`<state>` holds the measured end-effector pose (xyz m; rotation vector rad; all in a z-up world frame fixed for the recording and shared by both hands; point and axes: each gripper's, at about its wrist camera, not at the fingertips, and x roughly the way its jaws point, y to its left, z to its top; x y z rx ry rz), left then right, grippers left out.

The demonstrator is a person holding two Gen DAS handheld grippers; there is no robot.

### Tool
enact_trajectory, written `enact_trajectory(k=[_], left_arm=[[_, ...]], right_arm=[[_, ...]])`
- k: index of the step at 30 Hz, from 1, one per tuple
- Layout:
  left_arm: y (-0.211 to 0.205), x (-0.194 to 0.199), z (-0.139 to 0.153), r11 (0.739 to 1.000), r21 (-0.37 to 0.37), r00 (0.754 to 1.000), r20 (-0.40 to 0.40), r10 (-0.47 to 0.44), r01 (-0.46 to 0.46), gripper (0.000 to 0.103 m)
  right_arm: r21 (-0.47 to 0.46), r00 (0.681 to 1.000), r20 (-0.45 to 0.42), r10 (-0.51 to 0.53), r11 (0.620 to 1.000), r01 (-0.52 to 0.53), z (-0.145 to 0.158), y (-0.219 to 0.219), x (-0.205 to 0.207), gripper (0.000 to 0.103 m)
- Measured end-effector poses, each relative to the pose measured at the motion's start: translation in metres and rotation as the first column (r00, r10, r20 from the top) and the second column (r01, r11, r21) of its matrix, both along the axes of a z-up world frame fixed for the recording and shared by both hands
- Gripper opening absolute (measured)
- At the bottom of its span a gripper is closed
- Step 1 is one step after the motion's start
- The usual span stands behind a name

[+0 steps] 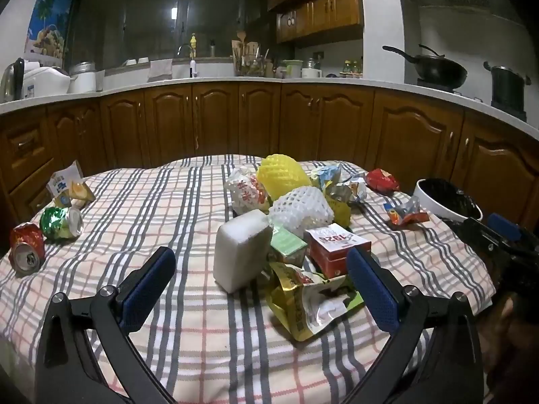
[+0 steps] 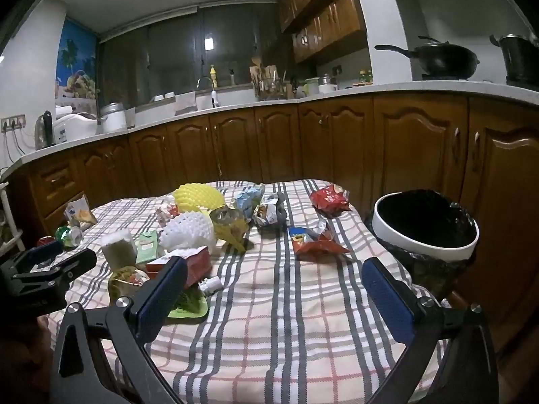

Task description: Collect trash

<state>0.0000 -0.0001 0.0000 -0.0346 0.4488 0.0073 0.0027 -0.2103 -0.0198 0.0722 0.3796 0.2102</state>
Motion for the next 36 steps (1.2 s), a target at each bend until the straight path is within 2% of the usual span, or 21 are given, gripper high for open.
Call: enact_trajectory(k=[36], left_arm=[[0.0005,-0.0013,0.0006,1.000,-0.001,1.000,-0.002,0.002,-0.002,0.103]], right_arm=[[0.007,1.000,-0.002,0.006,1.000,-0.006,0.0022,0.0025,0.0015,0.103]])
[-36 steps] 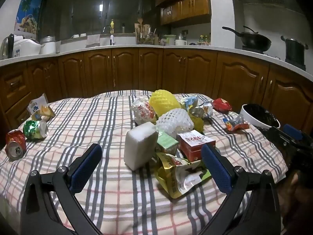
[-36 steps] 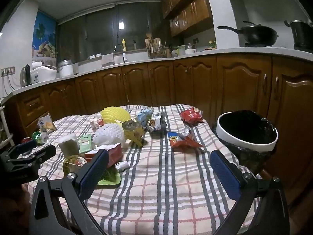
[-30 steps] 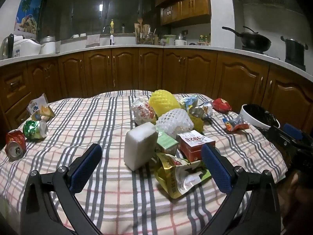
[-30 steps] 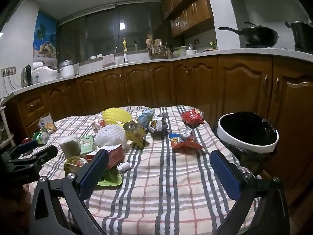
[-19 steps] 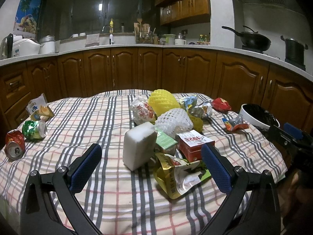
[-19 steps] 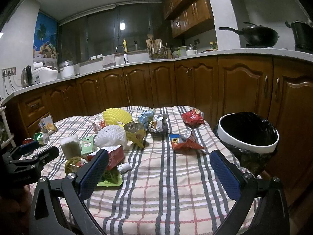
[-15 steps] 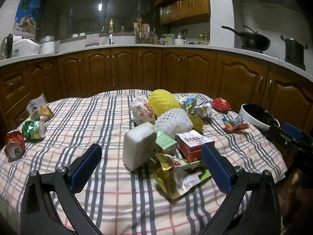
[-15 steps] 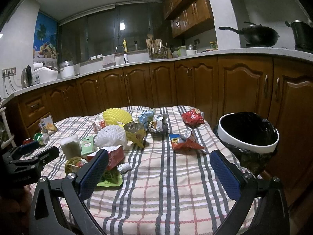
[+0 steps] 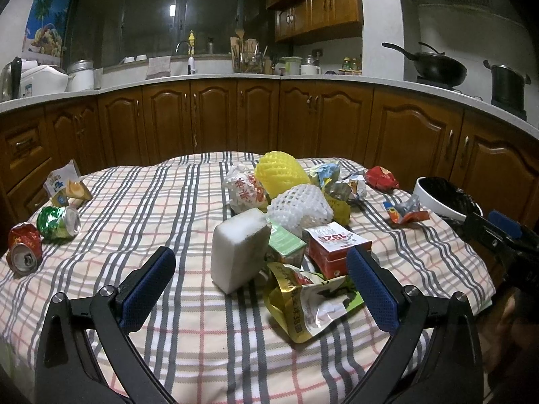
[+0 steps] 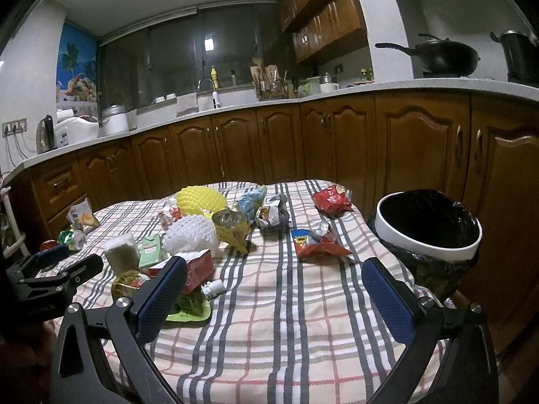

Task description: Collect trash

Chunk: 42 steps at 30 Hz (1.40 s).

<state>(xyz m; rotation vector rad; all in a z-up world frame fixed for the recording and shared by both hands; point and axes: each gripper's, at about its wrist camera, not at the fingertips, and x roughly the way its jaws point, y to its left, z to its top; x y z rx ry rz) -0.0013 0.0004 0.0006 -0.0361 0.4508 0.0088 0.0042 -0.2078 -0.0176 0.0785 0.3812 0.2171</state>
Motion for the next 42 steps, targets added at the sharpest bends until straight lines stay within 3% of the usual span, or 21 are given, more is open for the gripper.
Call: enact_trajectory(k=[11,13,16,18,24,30,33,35,38,39,41,42], left_arm=[[0.017,0.020,-0.007,0.999,-0.027,0.999,-0.025,0.033,-0.034,0.103],[0.023,0.024,-0.006,0.996,-0.074,0.999,-0.034,0.036,-0.039,0.103],[0.034,0.034,-0.006,0.989,-0.143,0.999,0.026,0.030,-0.025,0.103],[0.040,0.043,-0.007,0.985,-0.173,1.000,0.012,0.022,-0.020,0.103],[0.042,0.068,-0.019,0.995,-0.102,0.987,-0.157,-0.025,0.009,0.103],[0.035,0.076,-0.022,0.997,-0.061,0.987,-0.147,-0.061,0.052,0.103],[0.033,0.081,-0.024,0.997,-0.042,0.982,-0.174,-0.077,0.070,0.093],[0.034,0.085,-0.026,0.995,-0.045,0.977,-0.193,-0.091,0.084,0.083],[0.036,0.091,-0.028,0.993,-0.061,0.971,-0.211,-0.110,0.099,0.056],[0.037,0.092,-0.029,0.992,-0.069,0.969,-0.217,-0.118,0.105,0.046],[0.038,0.093,-0.029,0.992,-0.070,0.969,-0.216,-0.122,0.109,0.045],[0.038,0.091,-0.027,0.992,-0.068,0.970,-0.209,-0.121,0.109,0.043]], right_arm=[[0.040,0.999,-0.045,0.008,0.999,-0.006,-0.002,-0.008,0.012,0.103],[0.057,0.998,-0.058,0.014,0.998,-0.010,-0.001,-0.013,0.019,0.103],[0.091,0.995,-0.094,0.023,0.996,-0.014,-0.002,-0.020,0.031,0.103],[0.108,0.991,-0.129,0.027,0.994,-0.013,-0.004,-0.024,0.040,0.103],[0.120,0.978,-0.208,0.024,0.993,0.001,-0.011,-0.035,0.072,0.103],[0.094,0.959,-0.283,0.004,0.995,0.023,-0.020,-0.039,0.110,0.102],[0.112,0.946,-0.325,0.009,0.993,0.029,-0.028,-0.043,0.128,0.099],[0.132,0.937,-0.350,0.008,0.990,0.041,-0.034,-0.048,0.141,0.095],[0.129,0.929,-0.370,-0.006,0.990,0.058,-0.039,-0.052,0.151,0.081],[0.122,0.926,-0.378,-0.008,0.991,0.059,-0.040,-0.052,0.153,0.070],[0.115,0.916,-0.401,0.001,0.992,0.049,-0.044,-0.052,0.158,0.046],[0.114,0.912,-0.411,0.006,0.992,0.044,-0.045,-0.052,0.158,0.023]])
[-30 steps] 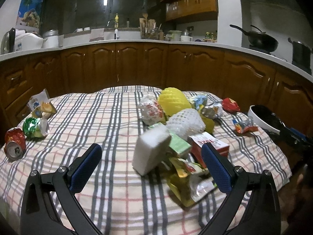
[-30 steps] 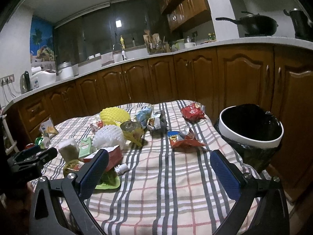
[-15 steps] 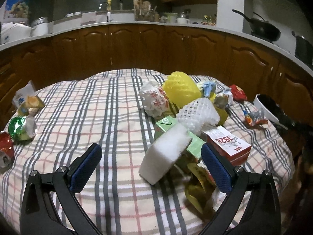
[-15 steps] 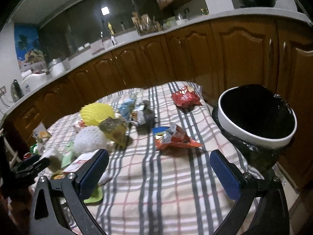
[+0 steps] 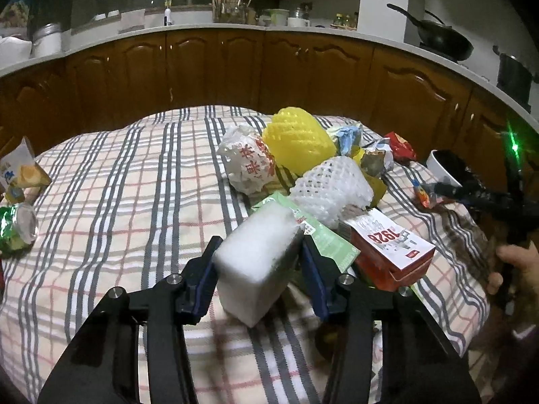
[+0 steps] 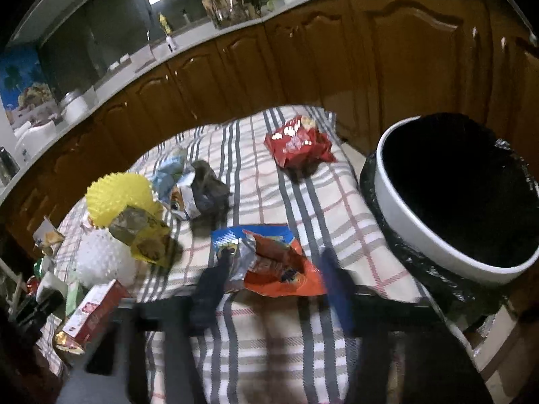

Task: Collect trash
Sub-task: 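Grasp the white foam block with the left tool while the right tool grasps the blue-orange wrapper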

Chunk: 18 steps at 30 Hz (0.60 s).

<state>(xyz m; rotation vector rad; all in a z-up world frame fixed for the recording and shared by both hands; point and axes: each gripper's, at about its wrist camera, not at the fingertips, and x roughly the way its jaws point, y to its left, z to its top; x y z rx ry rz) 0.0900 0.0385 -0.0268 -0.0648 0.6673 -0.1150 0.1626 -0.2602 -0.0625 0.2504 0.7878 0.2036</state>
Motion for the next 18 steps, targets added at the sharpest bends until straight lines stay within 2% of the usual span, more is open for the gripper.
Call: enact_trajectory(k=[1,2,9,13,18], left_arm=[[0.000,-0.001,0.002,1.000,0.003,1.000,0.008,0.001,-0.001,0.042],[0.001,-0.003,0.004,1.000,0.003,1.000,0.019,0.004,-0.004,0.042],[0.006,-0.010,0.039,1.000,-0.017,0.995,0.096,0.007,-0.005,0.040],[-0.008,-0.005,0.063,0.998,-0.047,0.991,0.129,-0.038,0.045,0.040],[-0.045,0.008,0.079,0.991,-0.041,0.982,0.146,-0.120,0.127,0.040]], right_arm=[[0.001,1.000,-0.007,0.005,1.000,-0.005,-0.002,0.000,0.000,0.008],[0.002,1.000,-0.007,0.007,1.000,-0.007,-0.002,-0.001,-0.001,0.006],[0.014,0.997,0.077,0.007,1.000,-0.008,0.015,-0.006,-0.022,0.005],[0.035,0.993,0.116,-0.006,0.999,0.002,0.032,-0.017,-0.030,0.005],[0.041,0.988,0.149,-0.043,0.998,0.037,0.048,-0.038,-0.039,0.005]])
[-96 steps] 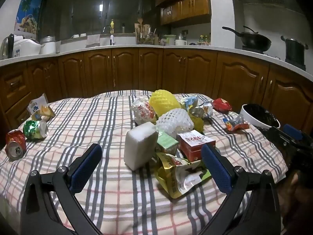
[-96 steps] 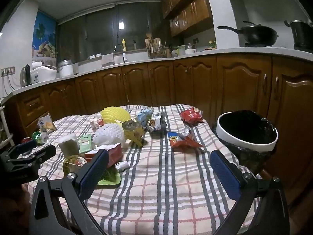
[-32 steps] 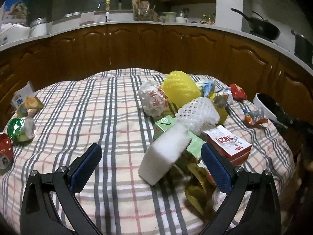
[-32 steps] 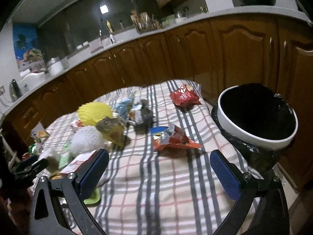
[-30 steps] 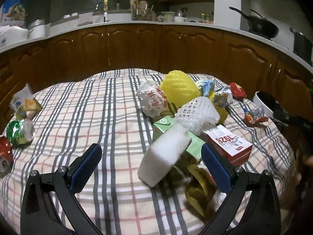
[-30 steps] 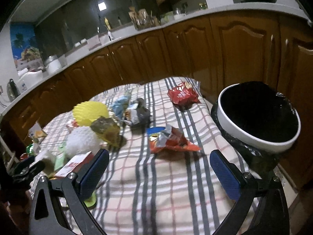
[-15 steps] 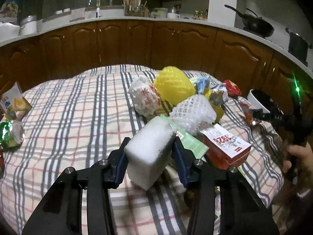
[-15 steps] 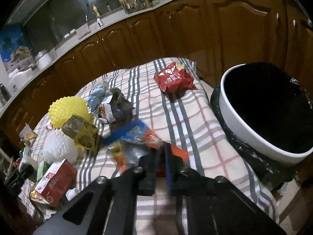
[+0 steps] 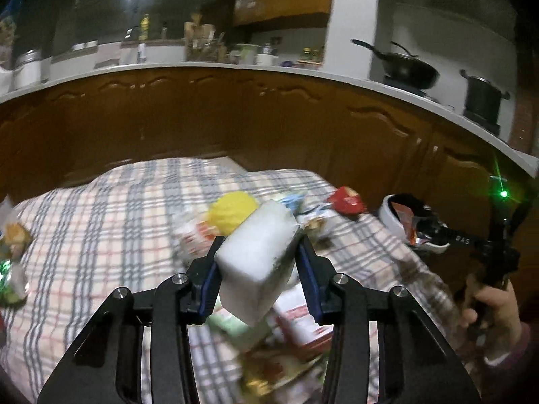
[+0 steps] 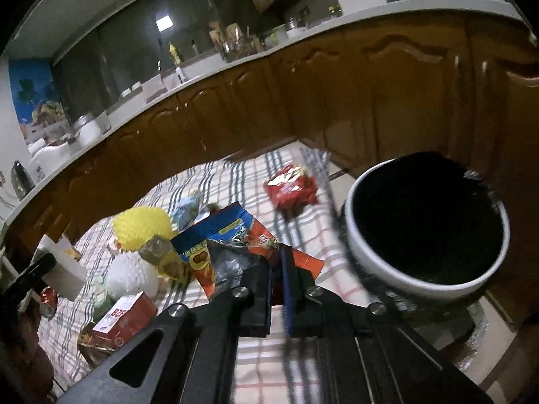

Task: Collect trash
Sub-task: 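Grasp the white foam block with the left tool while the right tool grasps the blue-orange wrapper, then carry both items over the bin and open both tools to drop them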

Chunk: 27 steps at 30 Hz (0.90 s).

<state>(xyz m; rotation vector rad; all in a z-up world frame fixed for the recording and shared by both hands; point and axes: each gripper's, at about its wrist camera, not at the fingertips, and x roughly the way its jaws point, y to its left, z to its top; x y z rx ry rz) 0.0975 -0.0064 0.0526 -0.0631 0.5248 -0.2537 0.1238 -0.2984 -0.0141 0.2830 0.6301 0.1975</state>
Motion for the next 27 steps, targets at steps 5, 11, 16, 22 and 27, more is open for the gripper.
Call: enact_trajectory(k=[5,11,16,22,27], left_arm=[[-0.040,0.013,0.005,0.997,-0.008,0.997,-0.013,-0.075,0.074,0.040],[-0.092,0.033,0.007,0.988,-0.021,0.986,-0.058,-0.156,0.155,0.040],[-0.139,0.050,0.004,0.975,-0.020,0.971,-0.092,-0.220,0.220,0.040],[-0.194,0.080,0.002,0.959,-0.012,0.949,-0.146,-0.281,0.282,0.041],[-0.238,0.108,-0.007,0.942,-0.012,0.920,-0.209,-0.331,0.336,0.042]], right_arm=[[-0.007,0.999,0.009,-0.051,0.999,0.052,0.006,-0.027,-0.006,0.005],[-0.013,0.993,0.006,-0.119,0.993,0.119,0.007,-0.061,-0.008,0.005],[-0.024,0.987,-0.008,-0.159,0.987,0.159,0.006,-0.084,-0.005,0.005],[-0.059,0.983,-0.041,-0.179,0.983,0.176,0.005,-0.106,0.012,0.005],[-0.062,0.977,-0.089,-0.192,0.980,0.187,-0.001,-0.128,0.027,0.005]])
